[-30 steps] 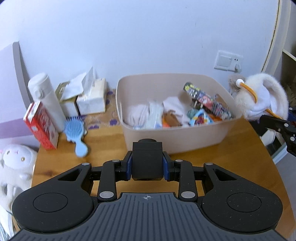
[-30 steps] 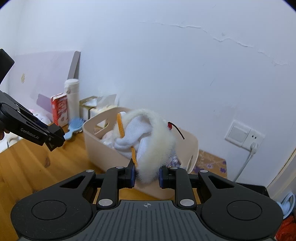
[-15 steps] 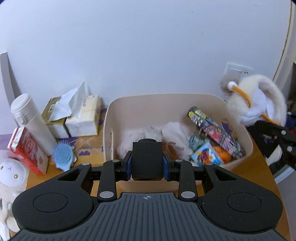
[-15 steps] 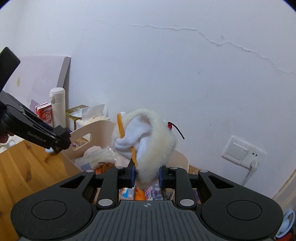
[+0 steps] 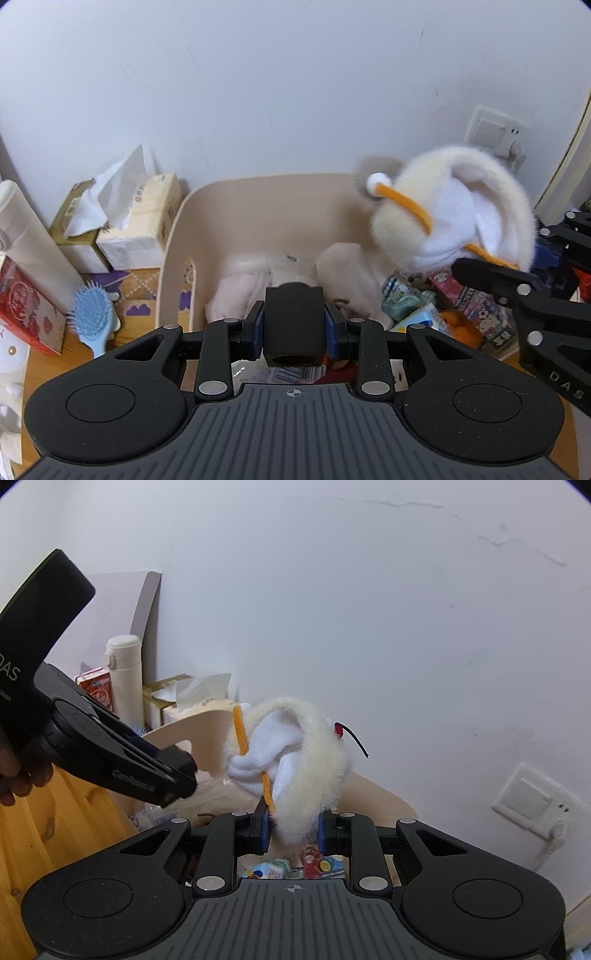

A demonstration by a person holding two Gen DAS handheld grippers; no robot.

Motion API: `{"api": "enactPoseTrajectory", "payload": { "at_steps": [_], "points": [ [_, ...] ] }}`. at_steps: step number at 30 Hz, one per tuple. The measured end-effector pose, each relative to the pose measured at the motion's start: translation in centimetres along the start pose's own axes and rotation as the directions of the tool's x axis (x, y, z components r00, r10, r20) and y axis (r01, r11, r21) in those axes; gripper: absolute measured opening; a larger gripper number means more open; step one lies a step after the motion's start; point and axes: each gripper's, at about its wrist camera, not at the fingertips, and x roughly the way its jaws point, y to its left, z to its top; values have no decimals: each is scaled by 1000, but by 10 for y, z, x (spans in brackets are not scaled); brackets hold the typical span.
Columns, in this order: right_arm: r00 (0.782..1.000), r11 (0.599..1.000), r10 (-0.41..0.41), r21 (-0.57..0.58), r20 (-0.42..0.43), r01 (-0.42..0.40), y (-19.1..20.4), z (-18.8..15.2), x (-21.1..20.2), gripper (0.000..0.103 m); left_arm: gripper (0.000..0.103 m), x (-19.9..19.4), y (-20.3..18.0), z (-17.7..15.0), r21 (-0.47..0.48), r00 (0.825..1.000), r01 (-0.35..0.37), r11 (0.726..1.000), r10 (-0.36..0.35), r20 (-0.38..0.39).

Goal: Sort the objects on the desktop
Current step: 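Carry the black box and white plush with both tools over the bin, then open both tools to drop the black box and plush into the bin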

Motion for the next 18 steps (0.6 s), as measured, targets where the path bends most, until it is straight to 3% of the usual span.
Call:
{"api": "enactPoseTrajectory", "payload": {
  "at_steps": [8, 10, 14, 18],
  "points": [
    [997, 998, 48, 45, -64, -45, -1, -13, 26, 25, 32, 16, 1, -2, -8, 999, -22, 1000, 22, -29],
    [995, 997, 60, 55, -78, -55, -1, -13, 29, 44, 33, 14, 1, -1, -17, 999, -26, 1000, 25, -30],
    [995, 996, 60, 67, -78, -55, 1, -12, 27, 51, 44, 12, 3, 0, -30, 999, -24, 999, 23, -36],
    [996, 994, 52, 95, -75, -45, 0, -9, 23, 69, 55, 6, 4, -1, -36, 999, -29, 999, 27, -40]
  ]
}}
